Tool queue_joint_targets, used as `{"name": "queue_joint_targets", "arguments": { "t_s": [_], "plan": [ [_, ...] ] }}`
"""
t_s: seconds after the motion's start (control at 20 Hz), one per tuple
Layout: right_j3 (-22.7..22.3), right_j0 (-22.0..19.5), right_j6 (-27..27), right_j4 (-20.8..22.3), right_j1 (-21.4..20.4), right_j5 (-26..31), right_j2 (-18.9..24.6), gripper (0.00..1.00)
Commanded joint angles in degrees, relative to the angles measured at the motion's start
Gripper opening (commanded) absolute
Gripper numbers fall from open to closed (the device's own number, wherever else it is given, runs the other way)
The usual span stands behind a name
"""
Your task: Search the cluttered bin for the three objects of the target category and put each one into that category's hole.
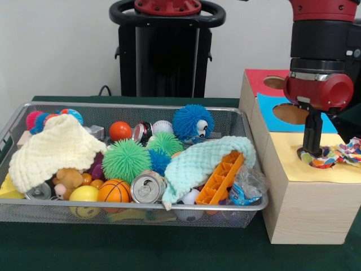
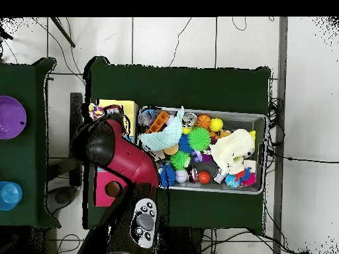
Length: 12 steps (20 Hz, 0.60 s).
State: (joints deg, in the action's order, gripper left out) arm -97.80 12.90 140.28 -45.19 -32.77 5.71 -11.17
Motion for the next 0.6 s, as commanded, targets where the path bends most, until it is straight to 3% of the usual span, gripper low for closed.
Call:
{"name": "queue_joint_targets", "arguments": {
  "t_s": [0.05, 0.6],
  "plan": [
    [0.68, -1.19, 7.81, 1.17, 0.44, 1.49, 1.81, 0.0],
    [0.52, -1.47, 7.92, 0.98, -0.64, 2.12, 3.24, 0.0]
  ]
}}
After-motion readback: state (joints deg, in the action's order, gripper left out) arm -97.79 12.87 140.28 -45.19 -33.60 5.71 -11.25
